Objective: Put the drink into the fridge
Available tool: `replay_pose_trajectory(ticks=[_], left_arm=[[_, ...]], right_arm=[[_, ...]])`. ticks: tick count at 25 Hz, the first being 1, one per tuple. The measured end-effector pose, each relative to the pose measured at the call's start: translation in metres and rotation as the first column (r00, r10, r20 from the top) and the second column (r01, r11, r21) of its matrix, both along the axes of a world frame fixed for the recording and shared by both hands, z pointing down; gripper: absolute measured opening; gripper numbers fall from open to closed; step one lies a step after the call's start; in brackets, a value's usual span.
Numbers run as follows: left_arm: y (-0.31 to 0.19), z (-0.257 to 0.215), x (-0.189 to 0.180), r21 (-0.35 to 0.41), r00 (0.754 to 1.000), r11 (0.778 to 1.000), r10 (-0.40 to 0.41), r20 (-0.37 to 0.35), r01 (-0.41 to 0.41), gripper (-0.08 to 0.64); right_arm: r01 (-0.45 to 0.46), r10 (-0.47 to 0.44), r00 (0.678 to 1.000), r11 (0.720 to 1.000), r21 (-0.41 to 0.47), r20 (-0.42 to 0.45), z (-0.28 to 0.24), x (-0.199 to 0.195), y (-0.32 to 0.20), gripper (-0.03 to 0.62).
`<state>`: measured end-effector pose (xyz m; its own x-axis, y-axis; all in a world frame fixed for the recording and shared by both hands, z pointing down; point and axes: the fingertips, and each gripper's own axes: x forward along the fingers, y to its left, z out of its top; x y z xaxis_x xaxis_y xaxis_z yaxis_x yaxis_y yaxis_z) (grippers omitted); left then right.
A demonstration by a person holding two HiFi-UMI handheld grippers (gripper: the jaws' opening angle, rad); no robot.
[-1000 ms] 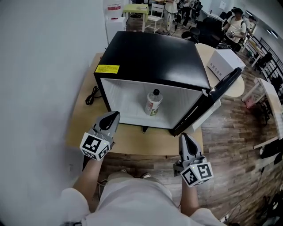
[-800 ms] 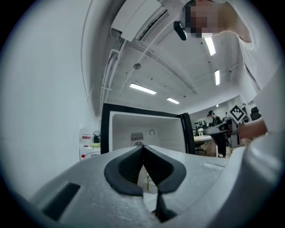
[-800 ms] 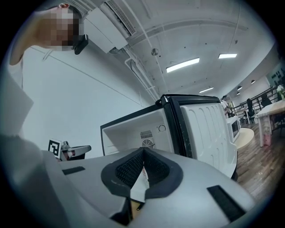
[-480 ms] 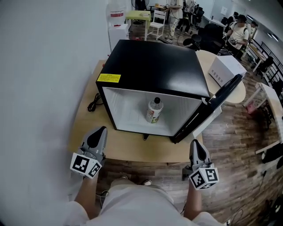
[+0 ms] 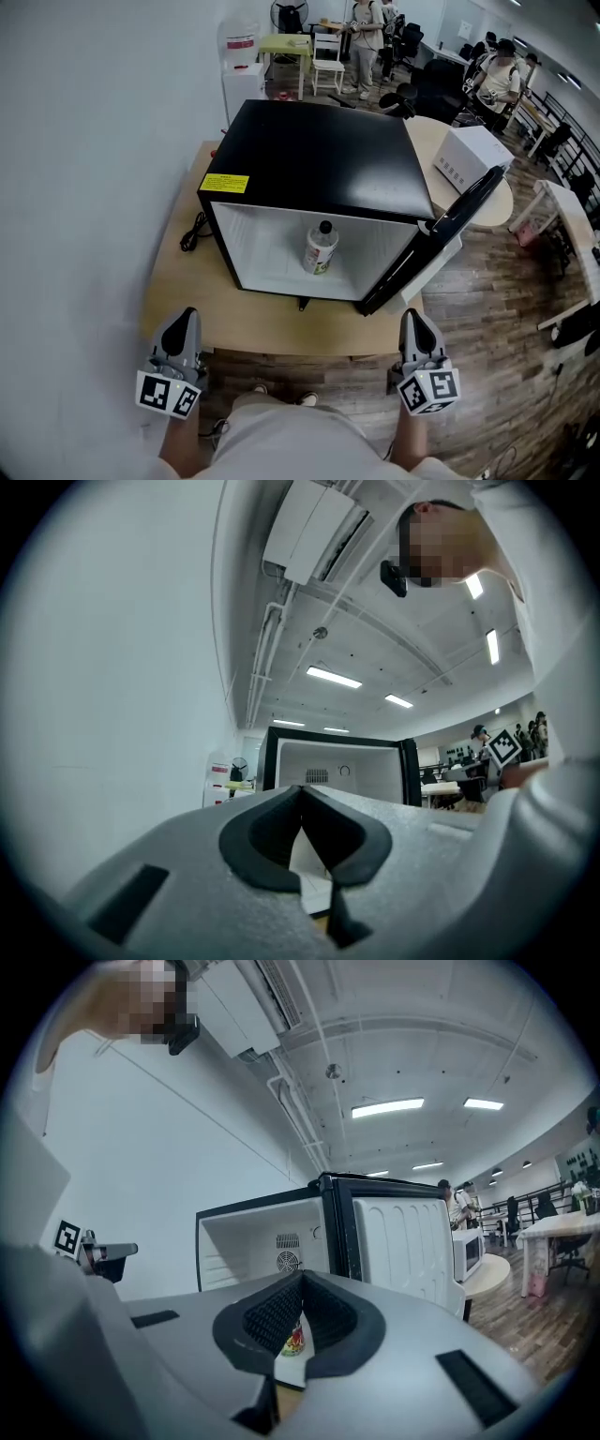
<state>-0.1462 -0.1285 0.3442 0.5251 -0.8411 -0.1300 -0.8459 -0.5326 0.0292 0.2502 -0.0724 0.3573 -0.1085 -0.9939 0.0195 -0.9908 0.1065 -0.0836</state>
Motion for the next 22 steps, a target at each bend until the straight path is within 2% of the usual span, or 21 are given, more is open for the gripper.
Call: replay_pose_trajectory(ticks=[7, 15, 22], left_arm=[[0.011, -0.006, -0.001, 0.032, 0.999, 0.999, -0.014, -0.036, 0.015, 0.015], [0.009, -0.018, 0.031, 0.078, 0.997, 0.995, 0.059, -0.045, -0.055, 0.015], [0.006, -0.018, 0.042, 0.064, 0.996, 0.995, 0.076, -0.036, -0.073, 0.015]], right_arm=[[0.039, -0.037, 0.999, 0.999, 0.037, -0.035, -0.013, -0.007, -0.006, 0.0], [0.055, -0.054, 0.998, 0.998, 0.042, -0.024, -0.004, -0.016, 0.0, 0.0], [0.057, -0.056, 0.998, 0.998, 0.032, -0.018, 0.002, -0.013, 0.005, 0.0]])
